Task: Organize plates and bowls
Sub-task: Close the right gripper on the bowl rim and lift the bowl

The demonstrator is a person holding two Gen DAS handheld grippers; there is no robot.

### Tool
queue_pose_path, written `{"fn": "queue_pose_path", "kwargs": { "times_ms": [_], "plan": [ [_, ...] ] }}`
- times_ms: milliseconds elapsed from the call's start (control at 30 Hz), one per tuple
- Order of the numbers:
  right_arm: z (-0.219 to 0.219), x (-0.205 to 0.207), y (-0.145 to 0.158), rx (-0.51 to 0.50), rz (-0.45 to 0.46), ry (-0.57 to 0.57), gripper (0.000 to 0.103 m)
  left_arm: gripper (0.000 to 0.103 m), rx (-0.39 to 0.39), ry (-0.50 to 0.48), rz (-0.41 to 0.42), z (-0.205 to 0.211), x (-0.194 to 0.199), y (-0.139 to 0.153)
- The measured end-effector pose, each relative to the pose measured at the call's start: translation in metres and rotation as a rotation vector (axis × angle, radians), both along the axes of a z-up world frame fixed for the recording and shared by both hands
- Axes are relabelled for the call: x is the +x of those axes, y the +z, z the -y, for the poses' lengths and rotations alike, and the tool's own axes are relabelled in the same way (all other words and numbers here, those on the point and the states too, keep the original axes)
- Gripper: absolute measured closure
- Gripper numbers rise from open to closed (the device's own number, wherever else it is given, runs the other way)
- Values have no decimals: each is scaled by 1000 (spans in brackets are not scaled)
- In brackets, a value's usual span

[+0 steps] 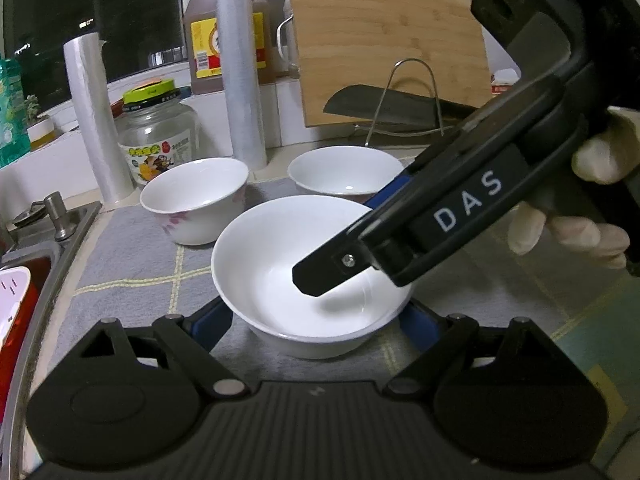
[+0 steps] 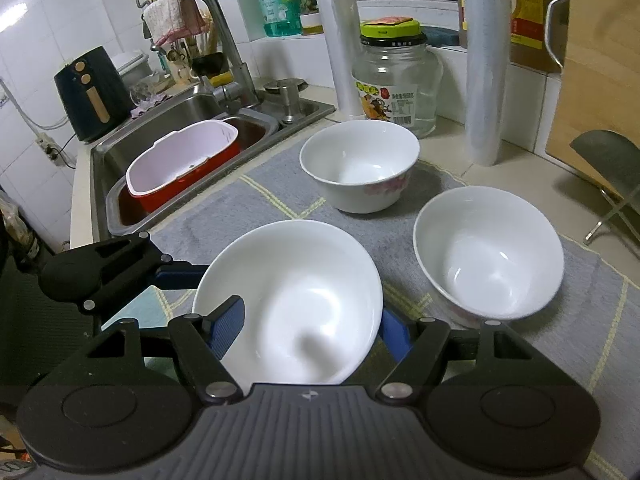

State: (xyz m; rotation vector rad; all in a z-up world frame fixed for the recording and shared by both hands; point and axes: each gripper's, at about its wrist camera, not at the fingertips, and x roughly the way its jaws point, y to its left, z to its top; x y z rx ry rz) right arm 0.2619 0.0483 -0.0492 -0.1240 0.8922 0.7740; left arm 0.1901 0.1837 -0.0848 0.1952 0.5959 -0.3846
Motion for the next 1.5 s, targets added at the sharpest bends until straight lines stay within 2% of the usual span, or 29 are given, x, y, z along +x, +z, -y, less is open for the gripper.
{"fn": "queue_pose_path", "kwargs": {
  "times_ms": [333, 933, 1500],
  "plan": [
    [35, -25, 10, 7, -17, -35, 26, 14, -14, -65, -12, 22, -17, 8],
    [114, -71, 13, -33, -43, -166, 26, 13, -31, -239, -48, 89, -33, 4],
    [134, -74, 4, -47, -62, -190, 26, 13, -44, -257, -79, 105, -29, -8]
  ]
}}
